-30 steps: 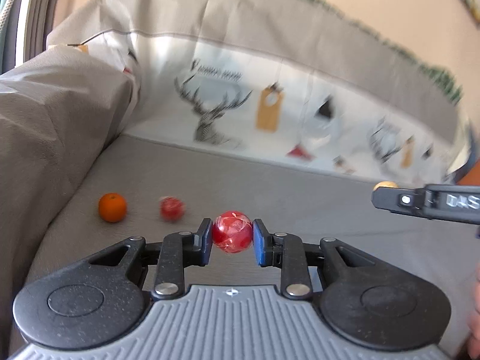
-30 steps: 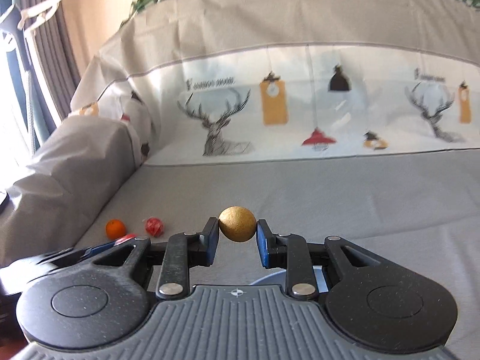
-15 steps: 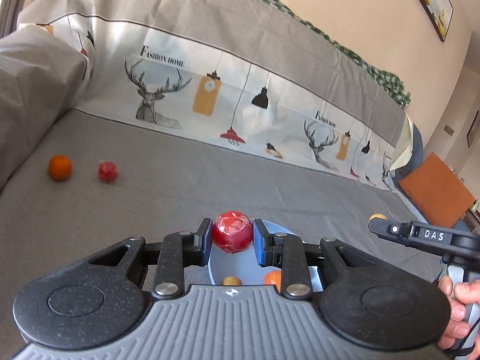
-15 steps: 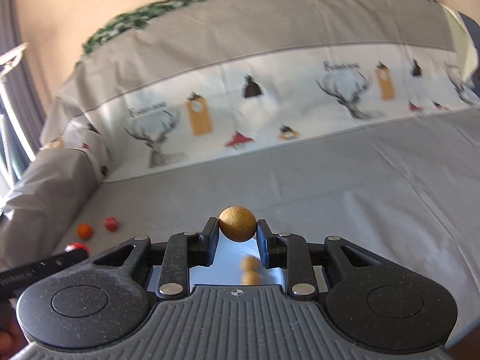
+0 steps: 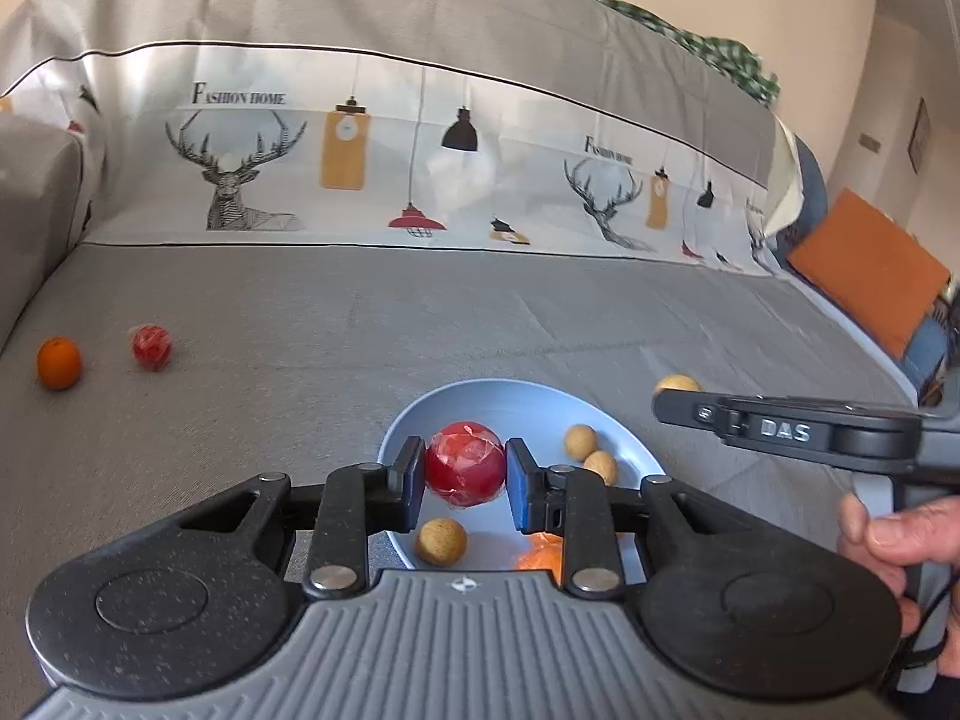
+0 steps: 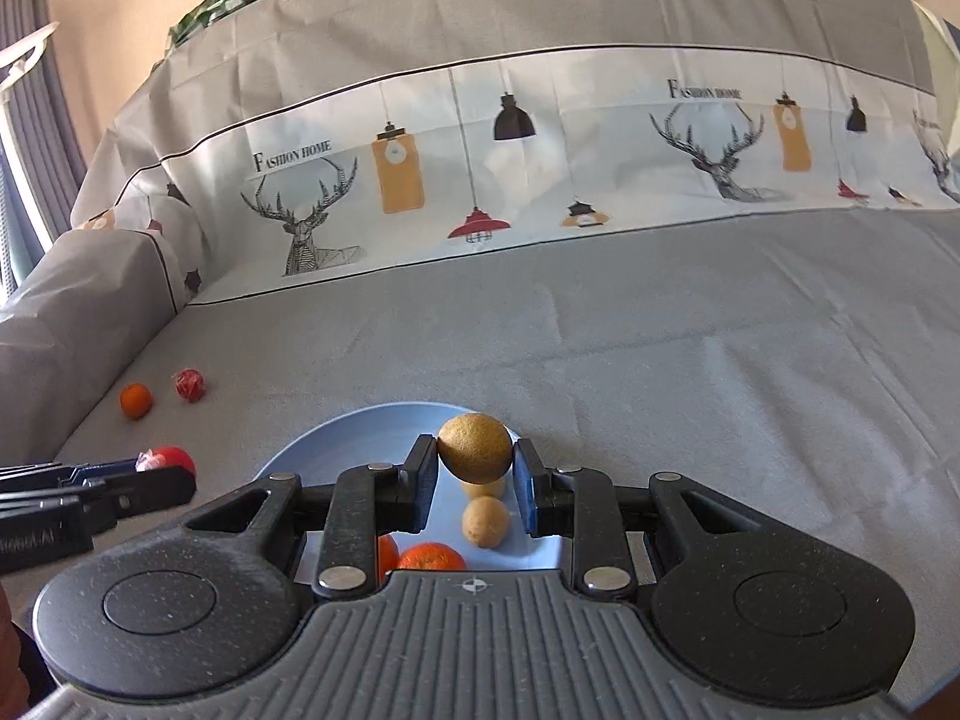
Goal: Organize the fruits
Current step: 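Carry the red fruit in the left gripper to the plate while the right carries the tan fruit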
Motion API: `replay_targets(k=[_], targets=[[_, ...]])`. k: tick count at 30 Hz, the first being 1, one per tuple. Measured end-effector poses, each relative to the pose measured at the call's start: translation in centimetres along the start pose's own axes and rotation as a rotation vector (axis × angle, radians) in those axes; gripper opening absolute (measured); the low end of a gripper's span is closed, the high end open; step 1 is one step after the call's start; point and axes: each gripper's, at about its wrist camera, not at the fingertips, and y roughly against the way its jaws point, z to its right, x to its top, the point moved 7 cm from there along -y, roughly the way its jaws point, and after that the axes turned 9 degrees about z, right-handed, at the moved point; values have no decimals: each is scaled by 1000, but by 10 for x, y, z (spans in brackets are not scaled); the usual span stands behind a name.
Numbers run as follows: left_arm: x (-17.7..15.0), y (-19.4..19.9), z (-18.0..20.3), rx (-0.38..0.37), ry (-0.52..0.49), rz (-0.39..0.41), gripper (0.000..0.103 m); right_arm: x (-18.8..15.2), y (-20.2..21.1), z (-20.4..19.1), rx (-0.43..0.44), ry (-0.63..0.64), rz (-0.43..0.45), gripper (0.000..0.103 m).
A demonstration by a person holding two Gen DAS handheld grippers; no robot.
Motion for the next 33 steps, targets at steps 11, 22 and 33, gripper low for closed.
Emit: replay_targets(k=[11, 22, 33], targets=[[-4, -11, 2, -1, -15, -25, 31, -4, -14, -12, 32, 46, -3, 28], [-7, -12, 6, -5, -39, -28, 31, -5, -18, -21, 54, 72, -7, 28], [-8, -14, 9, -19, -42, -40, 31, -8, -18, -23, 62, 78, -13, 29]])
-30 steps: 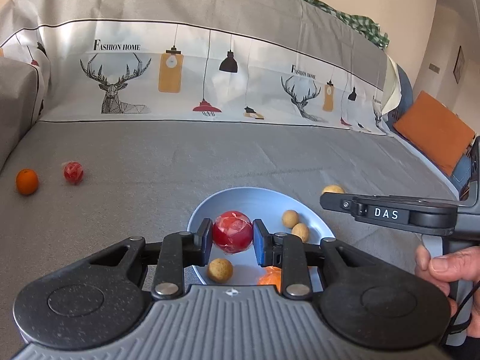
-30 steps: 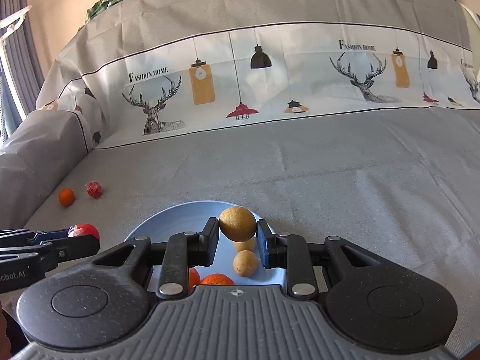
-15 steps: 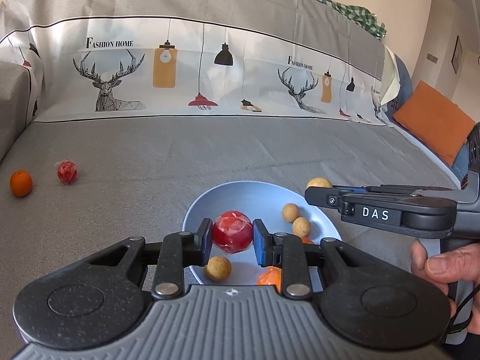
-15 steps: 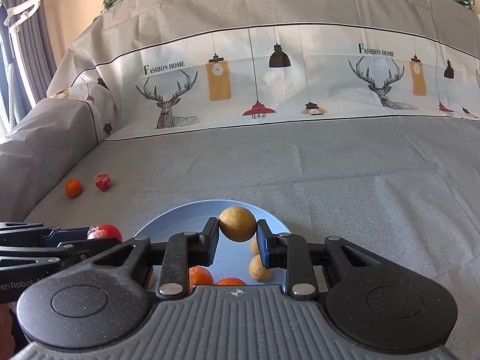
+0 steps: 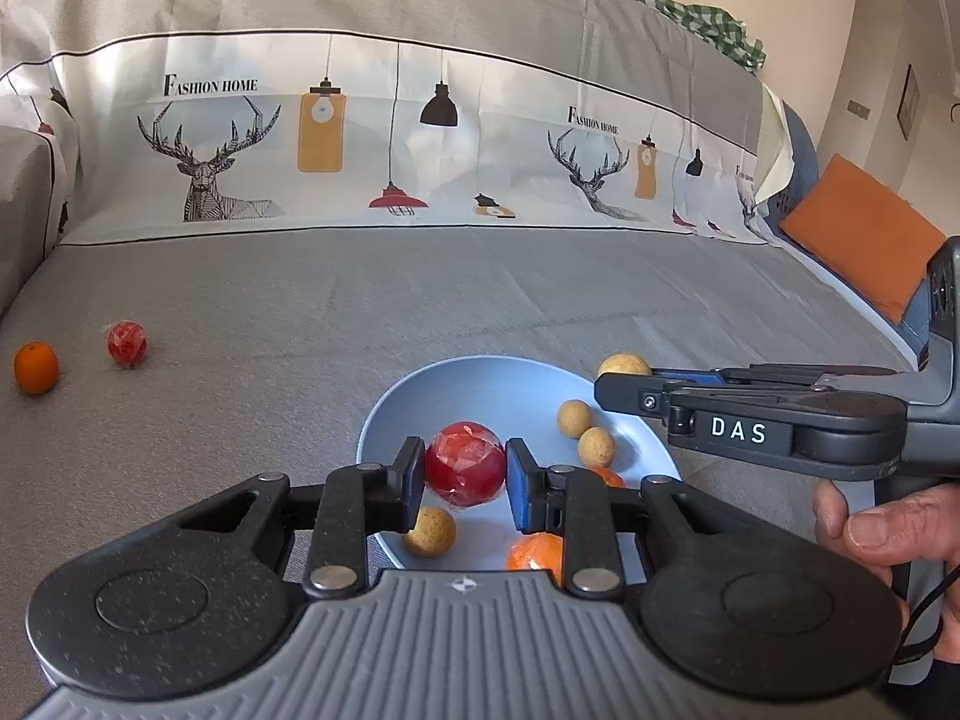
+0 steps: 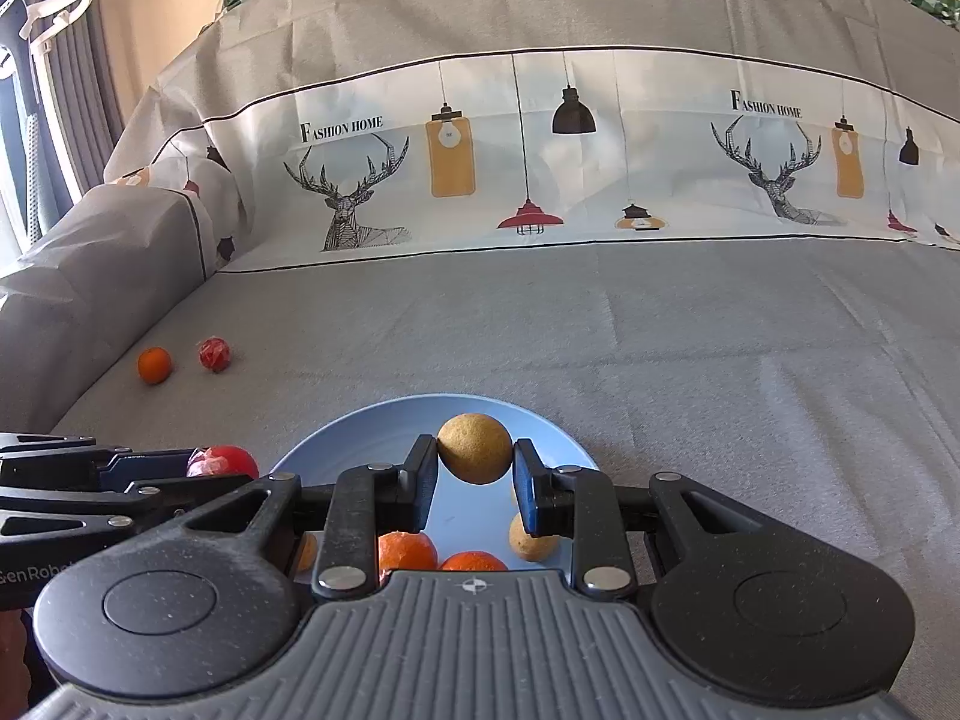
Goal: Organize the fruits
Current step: 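Carry the red fruit in the left gripper to the plate while the right carries the tan fruit, then open both grippers to drop the red and tan fruits onto the plate, then grasp the last tangerine with the left gripper while the right grasps a red fruit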
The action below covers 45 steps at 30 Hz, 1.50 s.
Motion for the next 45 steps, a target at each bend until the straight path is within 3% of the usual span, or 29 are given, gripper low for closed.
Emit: replay_targets(k=[3, 4, 6, 20, 22, 24, 29, 33, 39, 42, 45], targets=[[-1, 0, 1, -18, 15, -5, 38, -2, -3, 0, -1, -9, -19, 31], [0, 0, 2, -18, 11, -2, 38, -3, -3, 0, -2, -13, -23, 39], [-1, 0, 2, -18, 6, -2, 38, -3, -3, 1, -8, -15, -18, 43], [5, 6, -9, 40, 32, 25, 38, -6, -4, 2, -24, -22, -31, 46], [8, 11, -15, 61, 52, 44, 35, -3, -4, 0, -23, -28, -24, 46], [12, 17, -23, 80, 84, 65, 25, 0, -3, -3, -17, -34, -15, 46], [29, 35, -45, 147, 154, 121, 22, 13, -2, -18, 2, -40, 26, 45], [56, 44, -63, 237, 119, 158, 22, 24, -1, -33, 36, -56, 63, 24], [100, 33, -122, 379, 212, 225, 23, 35, -4, -63, 101, -54, 92, 24], [100, 22, -154, 467, 230, 237, 23, 37, -7, -75, 123, -47, 91, 24], [76, 15, -179, 552, 219, 233, 23, 40, -11, -84, 142, -45, 90, 24]])
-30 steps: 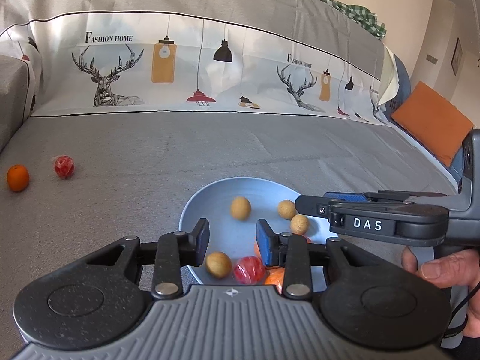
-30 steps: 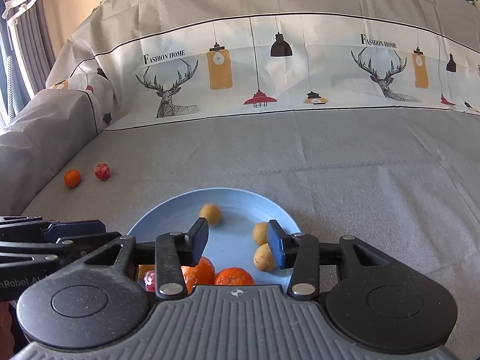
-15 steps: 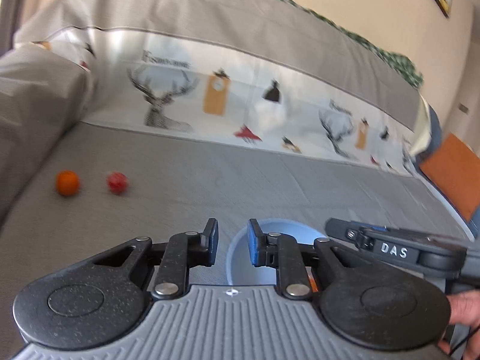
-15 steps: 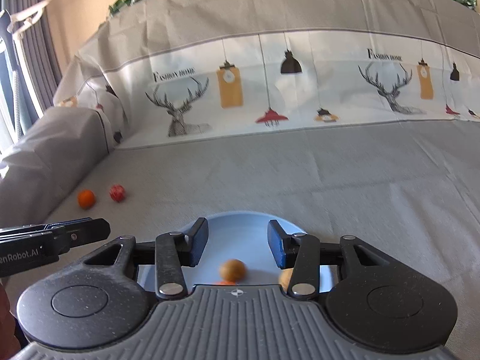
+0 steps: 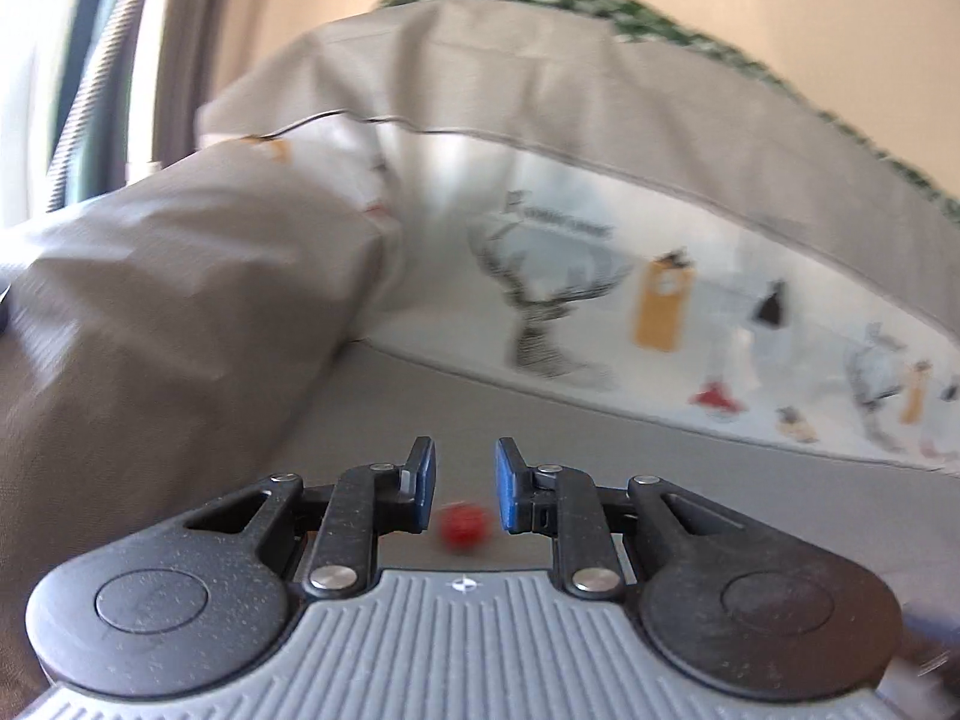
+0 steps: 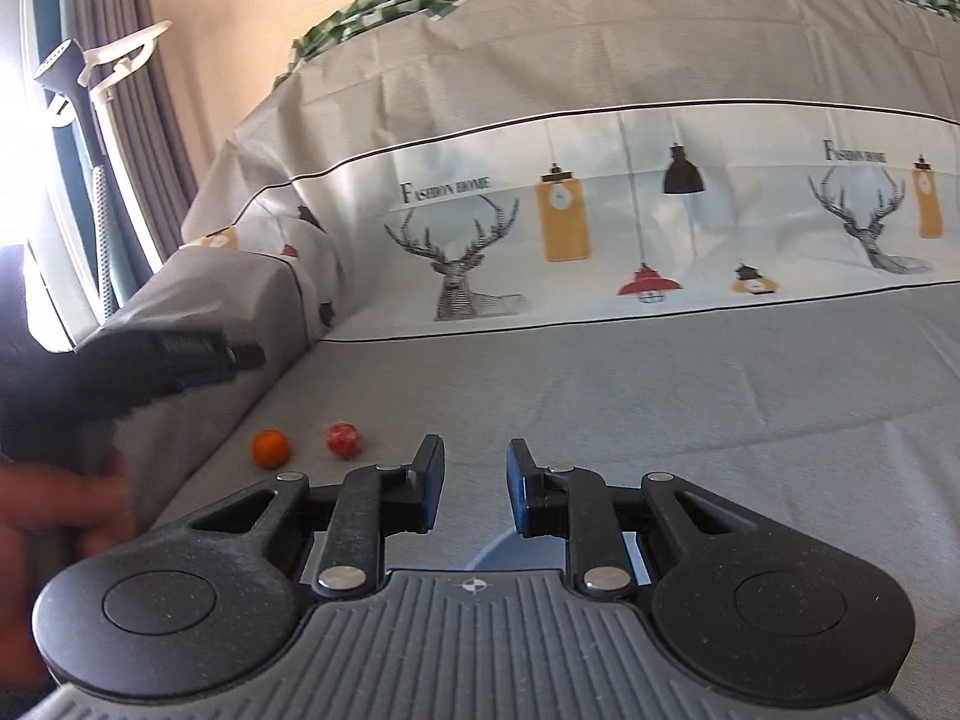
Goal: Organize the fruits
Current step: 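Grasp the last tangerine with the left gripper while the right grasps a red fruit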
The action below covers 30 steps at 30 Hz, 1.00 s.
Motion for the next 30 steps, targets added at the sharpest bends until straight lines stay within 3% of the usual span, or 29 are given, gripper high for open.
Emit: replay_targets(k=[3, 6, 13, 20, 24, 30], targets=[[-23, -19, -26, 81, 66, -131, 24, 0, -10, -10, 25, 4, -11, 24], [-19, -27, -44, 118, 112, -116, 36, 0, -24, -22, 49, -3, -18, 24], [-30, -47, -57, 111, 203, -178, 45, -2, -77, -53, 115, -25, -60, 25], [-37, -59, -65, 120, 272, -198, 46, -13, -139, -76, 137, -9, -125, 28], [-37, -61, -72, 116, 326, -191, 46, -25, -177, -92, 150, 41, -163, 48], [-37, -69, -73, 114, 357, -195, 46, -49, -217, -110, 166, 161, -208, 50]])
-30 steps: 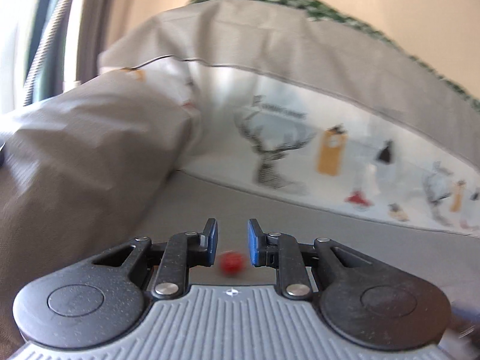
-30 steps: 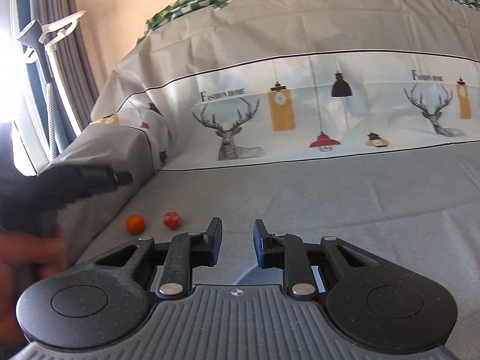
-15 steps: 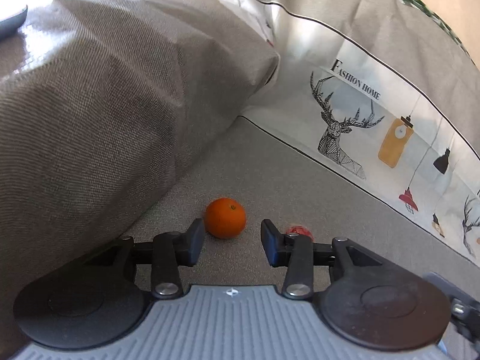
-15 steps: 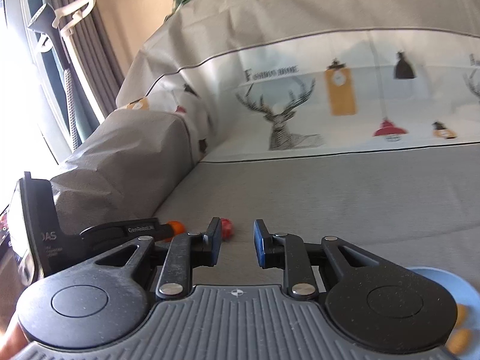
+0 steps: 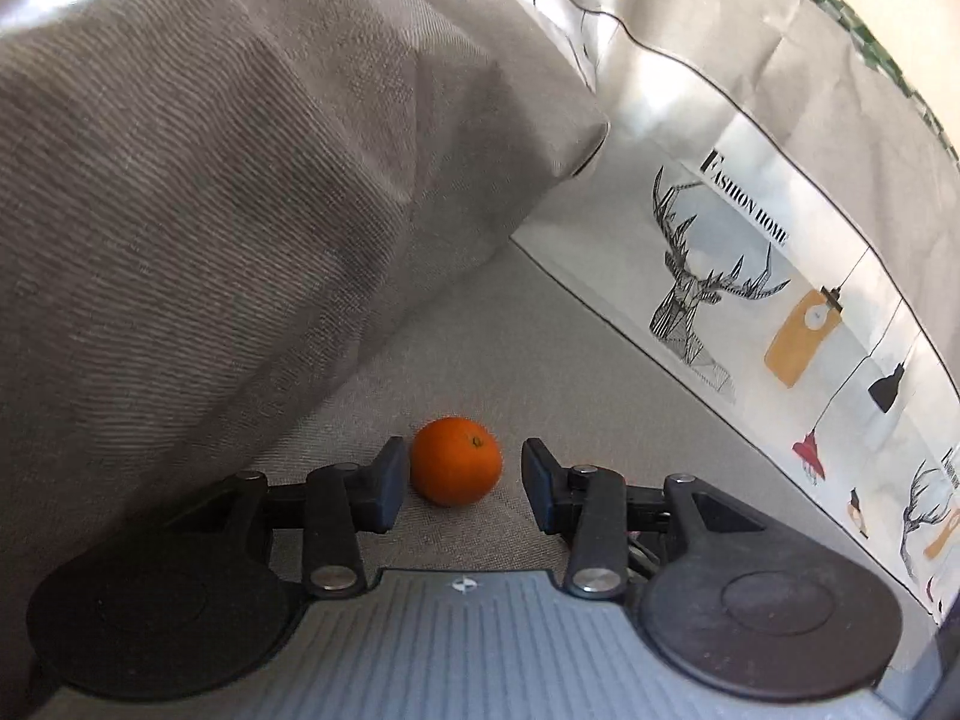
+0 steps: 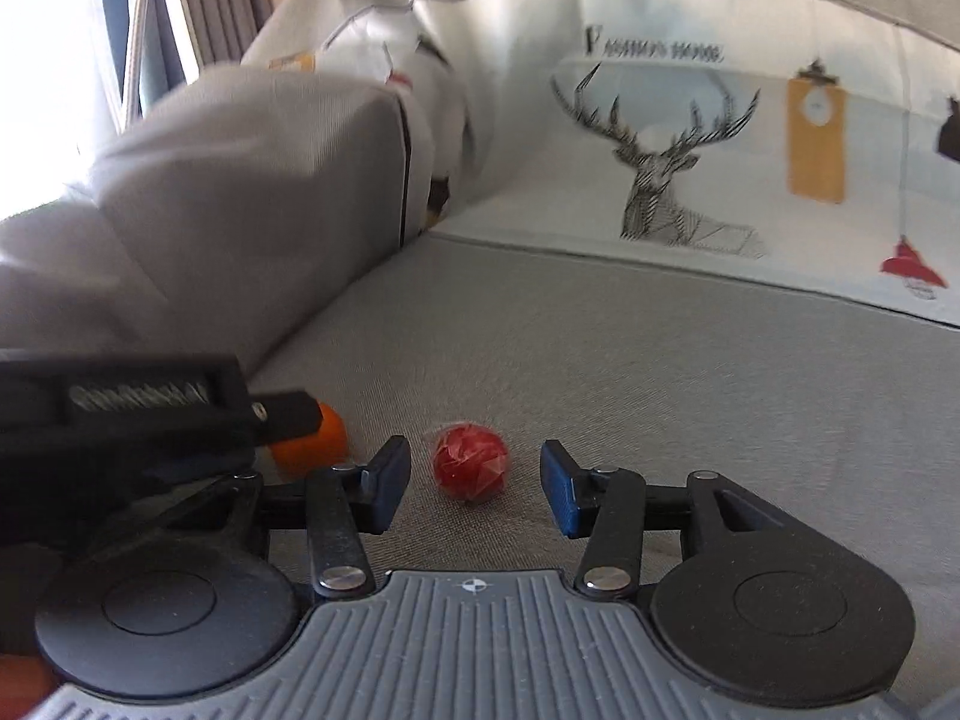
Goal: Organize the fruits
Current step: 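Grasp the last tangerine with the left gripper while the right grasps a red fruit, then carry the tangerine in the left gripper over the plate while the right carries the red fruit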
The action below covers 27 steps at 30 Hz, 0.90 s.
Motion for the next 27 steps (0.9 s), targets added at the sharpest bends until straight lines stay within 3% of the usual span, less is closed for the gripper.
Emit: replay_targets(k=[2, 3, 4, 15, 20, 23, 27], targets=[[-1, -5, 1, 9, 0, -17, 46, -2, -9, -1, 1, 5, -14, 48], [-1, -7, 2, 13, 0, -18, 46, -4, -13, -3, 3, 21, -24, 35], [-1, -8, 2, 17, -2, -19, 46, -5, -13, -5, 4, 41, -20, 33], [-1, 5, 8, 34, -67, -5, 39, -4, 9, 11, -53, 4, 12, 32], [-7, 26, 24, -39, -94, -2, 39, 8, 44, 20, -102, 0, 48, 32], [-17, 40, 39, -123, -128, -34, 39, 19, 78, 31, -138, -41, 69, 32], [-37, 68, 65, -254, -265, -92, 39, 32, 130, 46, -173, -75, 82, 32]])
